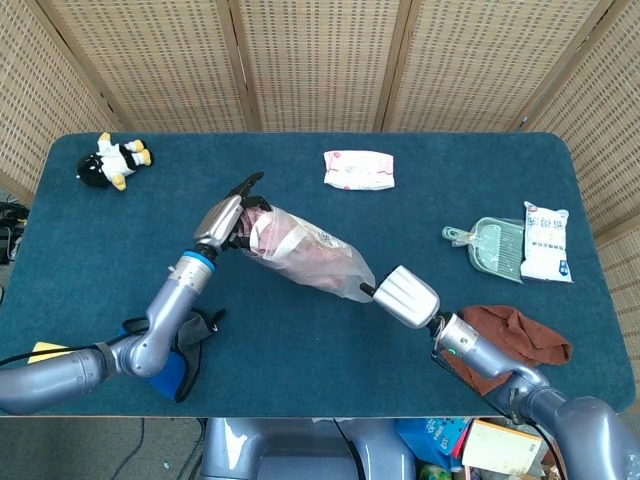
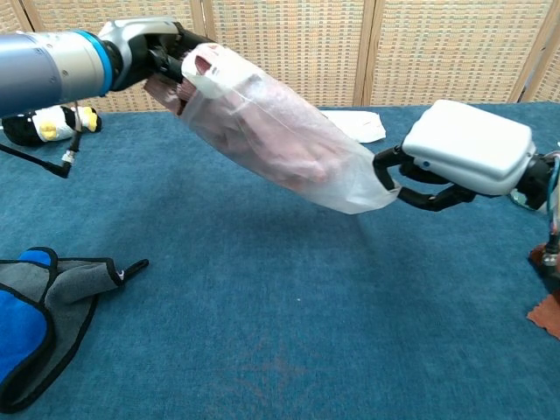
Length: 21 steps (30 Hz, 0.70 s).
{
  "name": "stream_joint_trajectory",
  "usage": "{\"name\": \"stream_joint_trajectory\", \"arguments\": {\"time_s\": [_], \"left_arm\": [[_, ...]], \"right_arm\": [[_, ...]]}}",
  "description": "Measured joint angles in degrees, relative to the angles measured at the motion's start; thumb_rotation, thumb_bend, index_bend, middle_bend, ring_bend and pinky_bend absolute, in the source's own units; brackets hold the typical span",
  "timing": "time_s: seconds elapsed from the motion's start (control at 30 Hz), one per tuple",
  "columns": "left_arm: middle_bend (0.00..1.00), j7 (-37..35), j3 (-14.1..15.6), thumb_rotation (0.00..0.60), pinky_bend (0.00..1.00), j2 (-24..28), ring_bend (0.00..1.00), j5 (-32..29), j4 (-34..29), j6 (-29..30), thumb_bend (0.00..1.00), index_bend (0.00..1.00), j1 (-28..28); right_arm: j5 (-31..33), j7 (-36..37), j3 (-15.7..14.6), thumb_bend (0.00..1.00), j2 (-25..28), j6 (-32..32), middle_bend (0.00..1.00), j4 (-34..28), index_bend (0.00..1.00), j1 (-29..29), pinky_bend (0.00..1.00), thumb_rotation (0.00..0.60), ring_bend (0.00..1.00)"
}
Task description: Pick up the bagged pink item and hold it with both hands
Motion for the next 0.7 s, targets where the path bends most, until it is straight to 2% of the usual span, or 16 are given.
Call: {"name": "stream_joint_trajectory", "arguments": {"time_s": [0.33,0.7], "left_arm": [[0.0,-7.05,-1.49,0.6,0.0,6.32,0.0,2.27,1.72,-2.1,0.54,0.73,4.22],[0.0,-18.78,-2.31,0.6,0.0,15.78,0.0,9.17,7.45,-3.09,0.54,0.73,12.6]], "right_arm": [[-0.85,-0.89,-1.95,0.81,3.73,1.21,0.93,5.03,0.76,-1.72,1.0,0.6,0.97],[-0.88,-1.73,-3.35,0.81,8.34,2.84,0.93,11.81,0.76,-4.03,1.0,0.6,0.97]]}}
